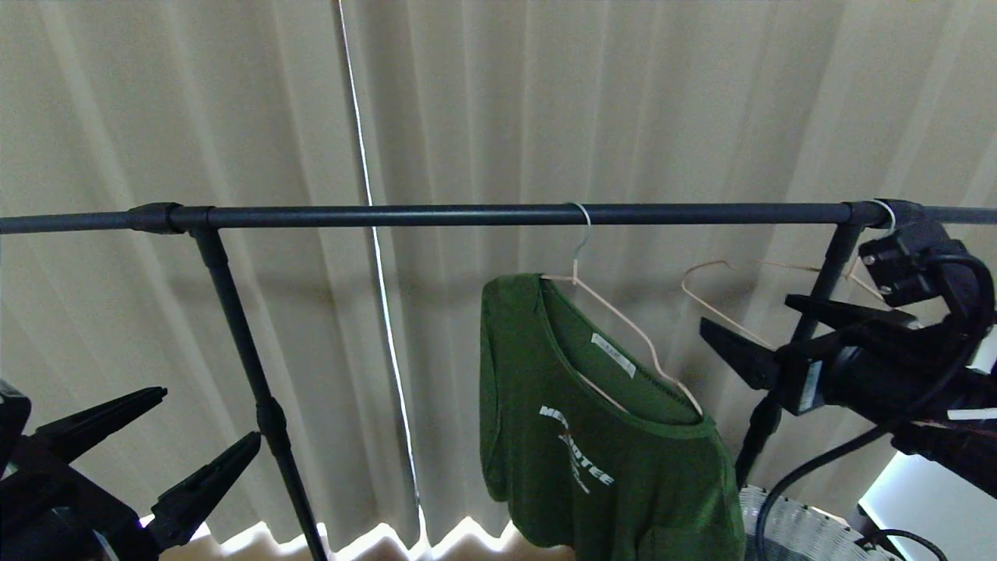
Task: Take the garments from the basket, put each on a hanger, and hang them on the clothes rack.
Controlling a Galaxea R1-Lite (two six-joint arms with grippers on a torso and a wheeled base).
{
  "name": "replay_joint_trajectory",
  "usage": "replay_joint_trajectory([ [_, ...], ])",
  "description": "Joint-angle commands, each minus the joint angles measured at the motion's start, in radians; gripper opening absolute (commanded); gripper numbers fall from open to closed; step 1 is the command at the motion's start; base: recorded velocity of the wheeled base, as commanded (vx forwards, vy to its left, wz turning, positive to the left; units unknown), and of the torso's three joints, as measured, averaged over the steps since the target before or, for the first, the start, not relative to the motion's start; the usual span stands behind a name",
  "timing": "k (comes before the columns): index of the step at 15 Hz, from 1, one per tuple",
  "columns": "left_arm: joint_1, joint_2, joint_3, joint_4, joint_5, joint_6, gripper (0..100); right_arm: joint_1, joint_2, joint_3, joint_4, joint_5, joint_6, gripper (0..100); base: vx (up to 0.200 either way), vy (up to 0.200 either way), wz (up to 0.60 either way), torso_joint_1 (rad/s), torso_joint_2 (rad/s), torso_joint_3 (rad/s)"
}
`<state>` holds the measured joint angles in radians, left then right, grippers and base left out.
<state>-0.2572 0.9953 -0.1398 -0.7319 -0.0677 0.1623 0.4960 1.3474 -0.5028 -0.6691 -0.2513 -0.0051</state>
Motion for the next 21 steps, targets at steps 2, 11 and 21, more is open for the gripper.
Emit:
replay_joint_trajectory([
  [2,0.018,-0.003,0.011,0.0,0.0,0.002,100,-0.139,-0.134,0.105,0.082,-0.003,-0.004,100,0.0,0.0,0.0,0.0,0.0,0.0],
  [11,0.098,-0.003,0.054,0.003,0.0,0.052,100,-0.24,-0.315,0.124,0.5,-0.013,-0.05,100,-0.133,0.0,0.0,0.004,0.0,0.0],
  [21,0.098,-0.004,0.049,0.003,0.0,0.057,100,-0.286,-0.364,0.236,0.485,0.0,-0.041,100,-0.16,0.0,0.0,0.0,0.0,0.002],
])
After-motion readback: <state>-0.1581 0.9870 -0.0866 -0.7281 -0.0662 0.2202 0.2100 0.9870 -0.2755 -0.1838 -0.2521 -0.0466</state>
